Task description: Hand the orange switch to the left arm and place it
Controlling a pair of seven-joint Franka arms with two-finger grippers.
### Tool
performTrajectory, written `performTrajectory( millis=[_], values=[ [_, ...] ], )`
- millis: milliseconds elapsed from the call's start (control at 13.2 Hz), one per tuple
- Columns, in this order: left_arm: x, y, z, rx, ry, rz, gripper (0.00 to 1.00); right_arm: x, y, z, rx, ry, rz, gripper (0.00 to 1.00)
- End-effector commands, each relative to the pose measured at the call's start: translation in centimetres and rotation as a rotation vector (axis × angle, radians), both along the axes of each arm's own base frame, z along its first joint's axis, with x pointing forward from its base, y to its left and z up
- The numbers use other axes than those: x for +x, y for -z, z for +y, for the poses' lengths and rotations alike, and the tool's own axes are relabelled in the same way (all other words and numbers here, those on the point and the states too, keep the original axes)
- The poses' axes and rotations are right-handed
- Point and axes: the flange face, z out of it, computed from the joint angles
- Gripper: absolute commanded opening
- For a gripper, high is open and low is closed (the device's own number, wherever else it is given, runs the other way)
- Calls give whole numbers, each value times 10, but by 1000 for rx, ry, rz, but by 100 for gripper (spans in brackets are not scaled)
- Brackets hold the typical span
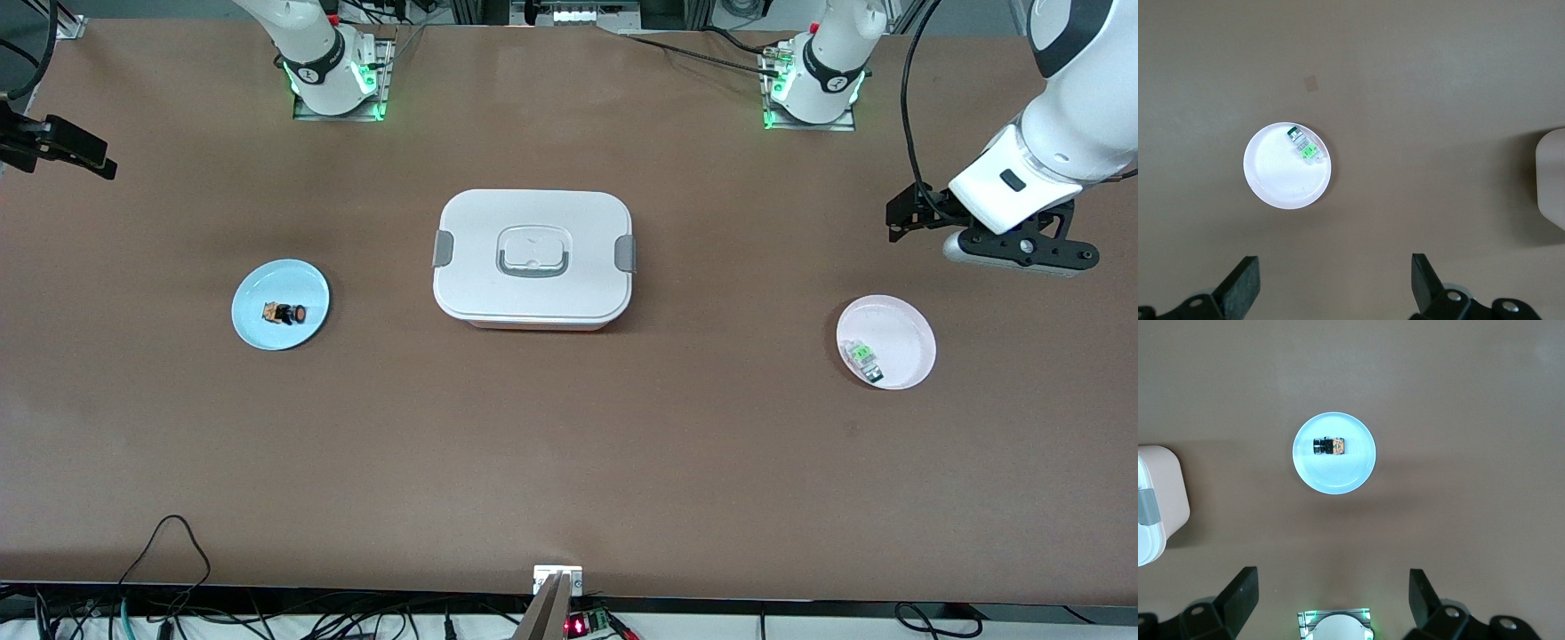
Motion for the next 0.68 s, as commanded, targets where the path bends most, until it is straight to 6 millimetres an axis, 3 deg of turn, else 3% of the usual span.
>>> performTrajectory(
  millis=[0,606],
  values=[
    [3,-7,-4,-15,-10,-1,100,-5,-1,0,8,-5,8,100],
    [3,-6,-2,-15,-6,0,100,2,8,0,8,0,14,100]
  ],
)
